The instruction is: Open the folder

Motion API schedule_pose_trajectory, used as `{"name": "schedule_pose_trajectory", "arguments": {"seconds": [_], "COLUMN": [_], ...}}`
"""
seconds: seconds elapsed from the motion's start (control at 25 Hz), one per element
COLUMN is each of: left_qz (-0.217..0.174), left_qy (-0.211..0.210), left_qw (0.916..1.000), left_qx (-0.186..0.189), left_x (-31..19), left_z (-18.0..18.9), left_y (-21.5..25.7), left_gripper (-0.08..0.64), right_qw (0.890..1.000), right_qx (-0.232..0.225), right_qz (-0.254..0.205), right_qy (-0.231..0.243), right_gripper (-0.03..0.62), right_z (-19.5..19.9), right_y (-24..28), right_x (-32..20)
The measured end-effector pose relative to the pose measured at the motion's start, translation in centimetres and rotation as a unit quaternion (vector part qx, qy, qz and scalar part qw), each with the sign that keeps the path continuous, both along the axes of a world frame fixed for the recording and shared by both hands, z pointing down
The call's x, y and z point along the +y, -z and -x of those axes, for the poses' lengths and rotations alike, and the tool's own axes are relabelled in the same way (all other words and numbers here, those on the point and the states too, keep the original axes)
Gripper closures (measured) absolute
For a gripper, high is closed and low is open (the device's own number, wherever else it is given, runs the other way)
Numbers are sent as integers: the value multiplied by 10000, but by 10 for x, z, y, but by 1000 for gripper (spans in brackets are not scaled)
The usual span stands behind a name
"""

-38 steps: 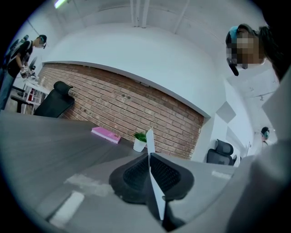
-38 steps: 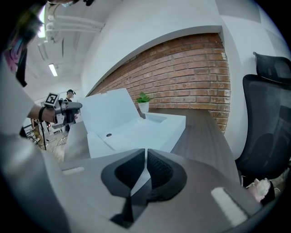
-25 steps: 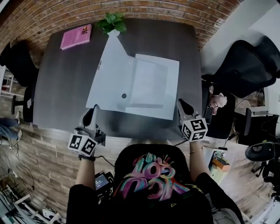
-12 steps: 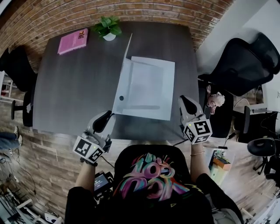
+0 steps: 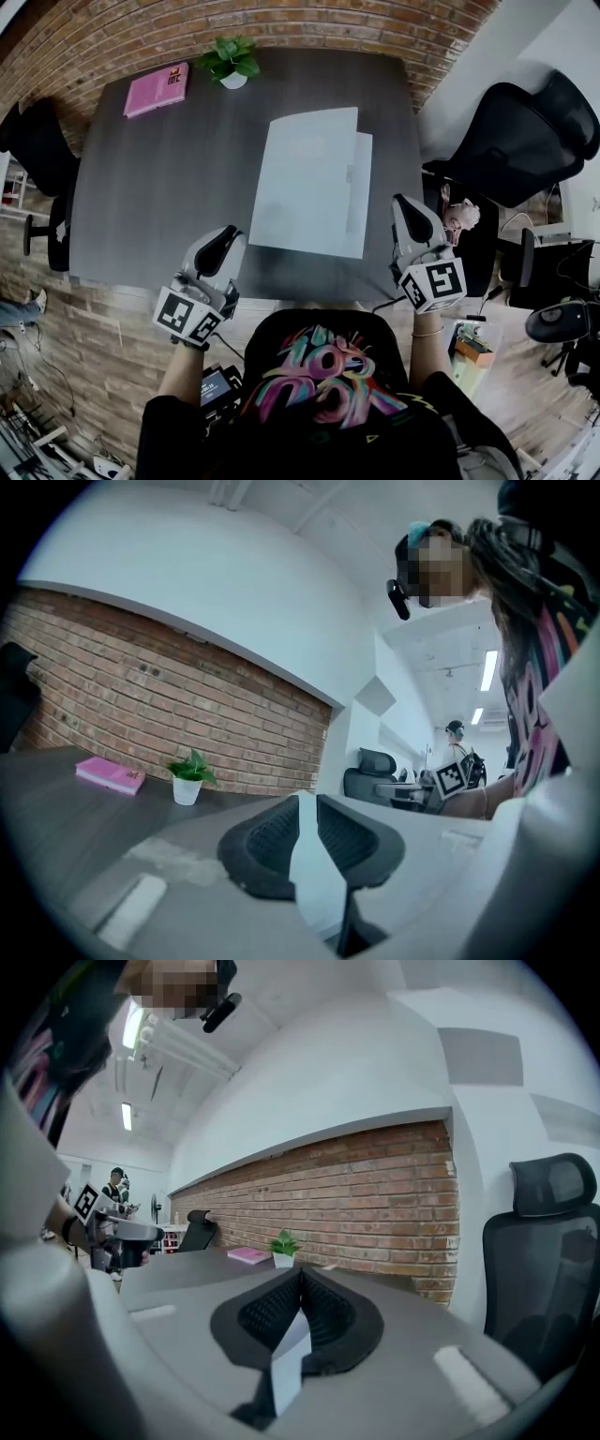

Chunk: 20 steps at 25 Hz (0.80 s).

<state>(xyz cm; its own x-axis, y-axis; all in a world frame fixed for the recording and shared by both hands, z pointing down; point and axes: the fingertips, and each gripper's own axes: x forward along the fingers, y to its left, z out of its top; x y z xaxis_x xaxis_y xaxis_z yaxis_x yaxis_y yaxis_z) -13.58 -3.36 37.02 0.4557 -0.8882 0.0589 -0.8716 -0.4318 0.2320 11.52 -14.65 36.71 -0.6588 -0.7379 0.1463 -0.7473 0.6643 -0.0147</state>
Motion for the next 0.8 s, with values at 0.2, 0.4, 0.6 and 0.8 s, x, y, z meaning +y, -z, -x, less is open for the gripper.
{"name": "schedule_pose_trajectory", "arguments": {"seconds": [0.2,0.4,0.6,0.8], "left_qz": [-290,-526,-691,-755], "left_qy": [131,170,97,53], "left_qw": [9993,9977,9960,9940], "left_qx": [-213,-397,-562,-786], "left_x": [-26,-48,-63,-68], "left_z": [-8,-20,-34,-39], "left_y": [17,34,49,55], "left_gripper": [523,562,563,563], "right_qw": [9996,9988,9974,9962], "right_qx": [-37,-76,-108,-130], "right_qz": [-275,-492,-709,-851], "right_qy": [33,26,-46,-150], "right_gripper": [592,593,594,594], "right_z": [3,3,-3,-9], "right_y": [24,46,67,77], "right_x": [2,3,6,7]}}
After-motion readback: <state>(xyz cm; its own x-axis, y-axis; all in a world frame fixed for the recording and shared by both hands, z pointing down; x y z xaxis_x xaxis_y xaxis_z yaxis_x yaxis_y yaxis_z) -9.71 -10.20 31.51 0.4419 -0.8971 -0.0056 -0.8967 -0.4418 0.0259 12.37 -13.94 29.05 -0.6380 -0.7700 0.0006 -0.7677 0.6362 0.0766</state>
